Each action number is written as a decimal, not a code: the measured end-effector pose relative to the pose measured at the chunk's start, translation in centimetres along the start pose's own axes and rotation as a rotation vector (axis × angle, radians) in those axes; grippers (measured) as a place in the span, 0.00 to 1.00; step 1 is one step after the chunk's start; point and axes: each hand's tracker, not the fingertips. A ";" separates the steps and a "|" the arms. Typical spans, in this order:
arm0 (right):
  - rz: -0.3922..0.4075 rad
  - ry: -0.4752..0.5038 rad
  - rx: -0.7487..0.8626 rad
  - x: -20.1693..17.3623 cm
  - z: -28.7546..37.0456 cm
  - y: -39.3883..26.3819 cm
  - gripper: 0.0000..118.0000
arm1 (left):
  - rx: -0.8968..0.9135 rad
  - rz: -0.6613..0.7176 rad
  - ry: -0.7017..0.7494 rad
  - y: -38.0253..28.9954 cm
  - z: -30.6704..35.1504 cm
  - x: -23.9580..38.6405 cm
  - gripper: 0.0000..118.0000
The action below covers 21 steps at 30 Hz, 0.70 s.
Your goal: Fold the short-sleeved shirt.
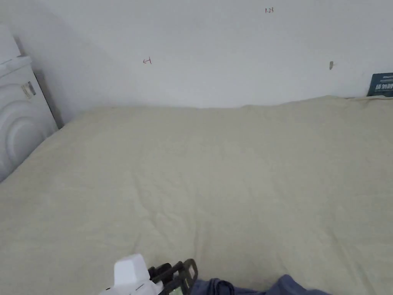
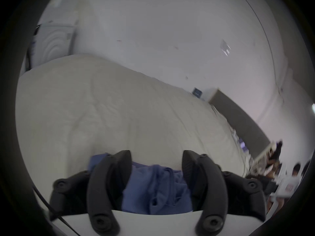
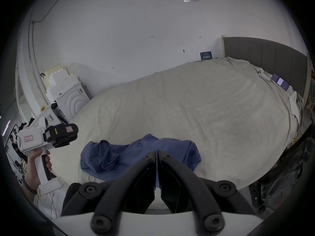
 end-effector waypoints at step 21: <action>-0.019 -0.027 -0.011 0.3 0.5 -0.1 0.01 | -0.345 -0.108 -0.112 -9.9 -11.3 2.5 0.10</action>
